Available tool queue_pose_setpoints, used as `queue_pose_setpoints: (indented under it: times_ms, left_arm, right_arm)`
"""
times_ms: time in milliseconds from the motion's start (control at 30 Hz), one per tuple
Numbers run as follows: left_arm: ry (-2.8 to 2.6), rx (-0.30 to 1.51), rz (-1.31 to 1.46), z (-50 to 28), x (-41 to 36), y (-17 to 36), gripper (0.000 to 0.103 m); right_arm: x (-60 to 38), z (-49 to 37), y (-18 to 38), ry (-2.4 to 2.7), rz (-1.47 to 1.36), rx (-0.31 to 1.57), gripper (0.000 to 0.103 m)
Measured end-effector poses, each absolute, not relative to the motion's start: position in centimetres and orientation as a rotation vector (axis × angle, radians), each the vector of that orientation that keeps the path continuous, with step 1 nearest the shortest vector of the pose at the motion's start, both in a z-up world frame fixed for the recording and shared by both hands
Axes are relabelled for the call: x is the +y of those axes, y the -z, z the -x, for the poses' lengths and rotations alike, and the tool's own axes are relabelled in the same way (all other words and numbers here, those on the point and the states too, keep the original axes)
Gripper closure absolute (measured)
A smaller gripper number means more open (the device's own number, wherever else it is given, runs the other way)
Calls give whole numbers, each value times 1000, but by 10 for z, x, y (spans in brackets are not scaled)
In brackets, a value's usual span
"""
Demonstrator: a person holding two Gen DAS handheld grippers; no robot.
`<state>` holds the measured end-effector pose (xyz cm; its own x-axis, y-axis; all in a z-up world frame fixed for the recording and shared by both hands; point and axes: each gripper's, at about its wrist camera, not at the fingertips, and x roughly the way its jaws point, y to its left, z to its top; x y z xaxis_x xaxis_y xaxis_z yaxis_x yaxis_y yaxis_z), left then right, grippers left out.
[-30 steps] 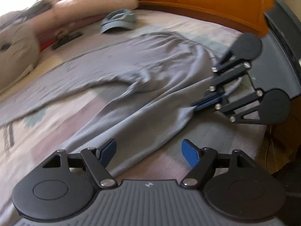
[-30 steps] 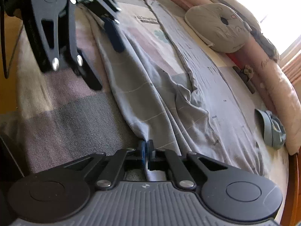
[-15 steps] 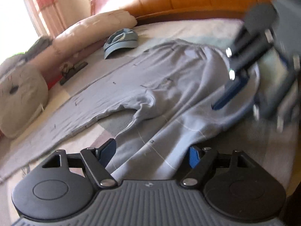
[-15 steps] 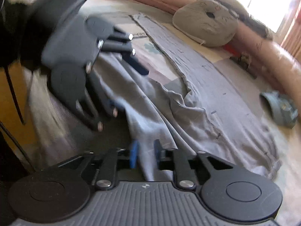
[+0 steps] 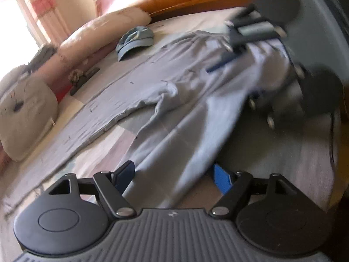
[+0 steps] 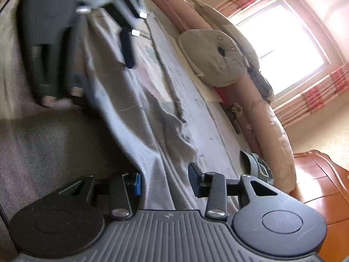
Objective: Fold clothes
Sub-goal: 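Grasp the garment edge with both grippers and fold it over the body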
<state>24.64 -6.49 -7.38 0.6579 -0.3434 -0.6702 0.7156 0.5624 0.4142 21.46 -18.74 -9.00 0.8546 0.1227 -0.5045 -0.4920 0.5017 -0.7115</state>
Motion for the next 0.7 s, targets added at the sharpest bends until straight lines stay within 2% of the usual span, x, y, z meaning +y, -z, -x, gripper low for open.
queue_pose_setpoints:
  times_ms: [167,233,333,400,467,667,700]
  left_arm:
    - [700,423,-938,-229,-78,78,25]
    - [725,383,-957,-227,-84,79,27]
    - [757,355,-980,-227,-94,80,49]
    - [760,358,-1001,-229,-97,83,73]
    - [759,368,-1027,-229,-95,85,77]
    - [687,430,-1066,-234,-64,88,79]
    - [673,447,-1059,-235,-60,86,88]
  right_arm:
    - [-183,-219,81,-384,933,414,63]
    - [-183,-221,75,-392,906,420,70]
    - [-184,-223,70,-393,880,433,79]
    - [-186,-224,68,-398,865,446,86]
    - [-187,-225,66,-403,850,458,94]
    - [-194,-221,60,-433,815,496,99]
    - [-196,-222,59,-442,803,507,100]
